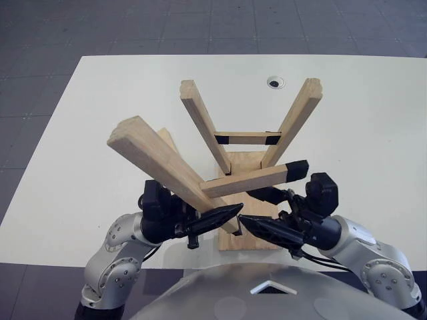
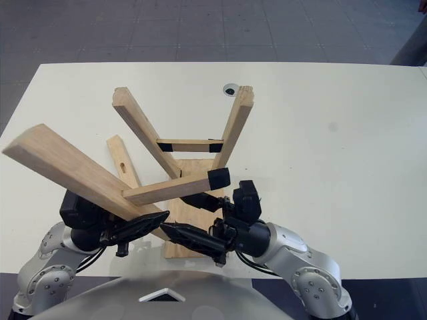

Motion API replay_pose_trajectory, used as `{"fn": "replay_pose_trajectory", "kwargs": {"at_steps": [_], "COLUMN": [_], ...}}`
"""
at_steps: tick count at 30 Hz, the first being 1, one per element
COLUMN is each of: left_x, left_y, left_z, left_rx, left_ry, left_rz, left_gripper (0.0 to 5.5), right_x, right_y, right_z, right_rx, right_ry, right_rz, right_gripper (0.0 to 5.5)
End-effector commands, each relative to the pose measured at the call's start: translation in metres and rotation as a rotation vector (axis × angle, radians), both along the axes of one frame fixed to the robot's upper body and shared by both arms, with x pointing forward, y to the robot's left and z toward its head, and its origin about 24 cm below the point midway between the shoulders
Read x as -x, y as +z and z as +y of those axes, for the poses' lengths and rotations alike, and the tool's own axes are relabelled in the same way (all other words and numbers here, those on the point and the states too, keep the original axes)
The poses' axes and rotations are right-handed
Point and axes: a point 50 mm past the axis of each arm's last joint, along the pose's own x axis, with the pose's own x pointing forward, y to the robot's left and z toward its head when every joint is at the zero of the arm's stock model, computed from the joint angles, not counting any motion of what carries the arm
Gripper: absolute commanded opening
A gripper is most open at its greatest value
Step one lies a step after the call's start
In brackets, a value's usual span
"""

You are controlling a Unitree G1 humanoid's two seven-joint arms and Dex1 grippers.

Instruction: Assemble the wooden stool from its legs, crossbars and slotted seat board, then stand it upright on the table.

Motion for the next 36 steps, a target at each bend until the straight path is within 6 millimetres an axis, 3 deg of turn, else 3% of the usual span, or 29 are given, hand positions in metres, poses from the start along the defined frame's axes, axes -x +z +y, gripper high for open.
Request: {"fn": "replay_pose_trajectory", "kwargs": {"at_steps": [1, 3, 11, 16, 27, 36], "left_x": [-0.006, -0.007, -0.009, -0.002, -0.006, -0.006], "left_y": [-0.003, -0.006, -0.006, -0.011, -0.039, -0.049], "left_z": [0.009, 0.01, 0.013, 0.011, 0.002, -0.002], "left_rx": [-0.052, -0.054, 0.019, 0.052, -0.04, -0.065], "left_ry": [0.009, 0.011, 0.019, -0.079, -0.144, -0.118], "left_rz": [-0.085, -0.1, -0.131, -0.166, -0.298, -0.306], "left_gripper": [2.05, 2.05, 2.05, 2.05, 2.05, 2.05], "right_x": [-0.011, -0.017, -0.016, -0.019, -0.018, -0.021], "right_y": [0.003, 0.003, -0.015, -0.011, -0.007, -0.005], "right_z": [-0.019, -0.031, -0.064, -0.08, -0.083, -0.081], "right_rx": [0.07, 0.122, 0.3, 0.332, 0.352, 0.356], "right_ry": [-0.081, -0.132, -0.203, -0.269, -0.26, -0.257], "right_rz": [-0.047, -0.066, -0.078, -0.107, -0.12, -0.128], "right_gripper": [5.26, 5.5, 5.5, 5.5, 5.5, 5.5]}}
